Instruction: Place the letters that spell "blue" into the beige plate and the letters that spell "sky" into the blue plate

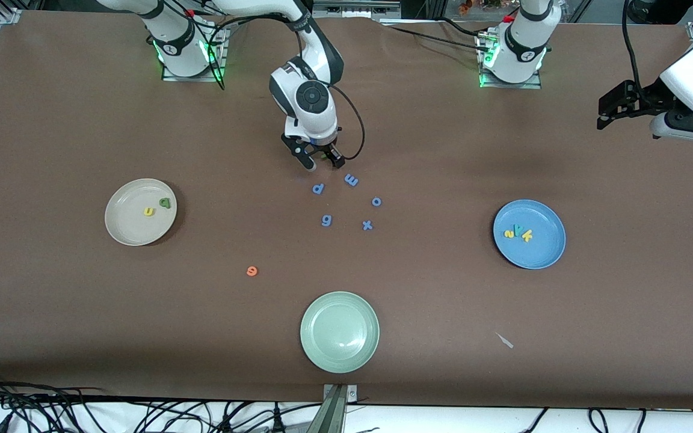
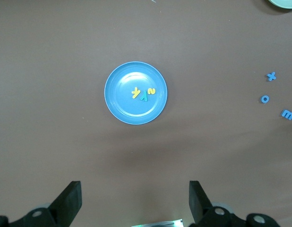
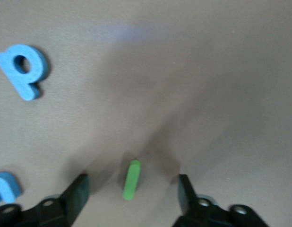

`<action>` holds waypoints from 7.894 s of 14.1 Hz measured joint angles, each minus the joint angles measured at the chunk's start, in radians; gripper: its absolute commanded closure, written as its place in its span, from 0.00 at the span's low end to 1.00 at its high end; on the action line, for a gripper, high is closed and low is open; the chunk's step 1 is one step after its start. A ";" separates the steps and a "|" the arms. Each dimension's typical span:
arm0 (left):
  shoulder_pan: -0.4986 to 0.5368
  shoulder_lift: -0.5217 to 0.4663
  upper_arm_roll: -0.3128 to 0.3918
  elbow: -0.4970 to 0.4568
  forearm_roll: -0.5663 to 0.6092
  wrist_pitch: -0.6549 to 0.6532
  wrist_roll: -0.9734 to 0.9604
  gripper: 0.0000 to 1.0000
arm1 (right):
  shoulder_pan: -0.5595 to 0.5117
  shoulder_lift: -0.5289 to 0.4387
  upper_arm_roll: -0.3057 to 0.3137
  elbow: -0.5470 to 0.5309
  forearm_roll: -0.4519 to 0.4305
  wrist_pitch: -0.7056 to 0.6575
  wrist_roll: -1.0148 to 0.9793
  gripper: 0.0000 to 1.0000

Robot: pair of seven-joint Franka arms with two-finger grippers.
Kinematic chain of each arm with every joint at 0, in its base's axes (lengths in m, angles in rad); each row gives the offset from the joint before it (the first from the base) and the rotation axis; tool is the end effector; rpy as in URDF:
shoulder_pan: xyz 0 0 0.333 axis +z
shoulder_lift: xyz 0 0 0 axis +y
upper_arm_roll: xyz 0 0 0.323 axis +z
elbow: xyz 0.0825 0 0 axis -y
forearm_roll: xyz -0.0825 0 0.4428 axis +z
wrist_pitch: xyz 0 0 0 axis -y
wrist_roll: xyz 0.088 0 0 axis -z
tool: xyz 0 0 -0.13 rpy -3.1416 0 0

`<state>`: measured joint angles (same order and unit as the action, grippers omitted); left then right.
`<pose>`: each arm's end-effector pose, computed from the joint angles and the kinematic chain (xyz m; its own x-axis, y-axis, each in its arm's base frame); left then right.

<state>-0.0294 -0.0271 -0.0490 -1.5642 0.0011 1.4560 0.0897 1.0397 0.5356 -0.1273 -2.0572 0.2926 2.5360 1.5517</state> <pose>0.5888 -0.0465 0.6188 0.9827 -0.1668 -0.0809 -0.1670 -0.9860 0.0049 0.3814 0.4872 0.1018 0.6417 -0.7617 -0.0900 -0.7605 -0.6471 0.0543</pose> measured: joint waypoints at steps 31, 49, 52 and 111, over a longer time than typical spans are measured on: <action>0.002 0.029 0.003 0.001 -0.019 0.034 0.000 0.00 | -0.226 -0.124 -0.679 -0.041 -0.178 -0.366 -1.490 1.00; 0.020 0.041 0.007 0.001 -0.019 0.059 -0.001 0.00 | -0.280 0.157 -0.403 0.455 0.152 -0.434 -1.398 0.00; 0.028 0.041 0.007 0.002 -0.019 0.059 -0.001 0.00 | -0.296 0.237 -0.403 0.524 0.163 -0.411 -1.390 0.00; 0.086 0.061 -0.015 0.004 -0.019 0.067 -0.007 0.00 | -0.199 0.238 -0.896 0.445 0.288 -0.978 -1.898 0.00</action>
<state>0.0569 0.0338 -0.0640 -1.5602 -0.0183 1.5232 0.0823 0.8411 0.7734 -1.0230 -1.6123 0.5805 1.5580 -0.3463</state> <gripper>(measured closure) 0.000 0.000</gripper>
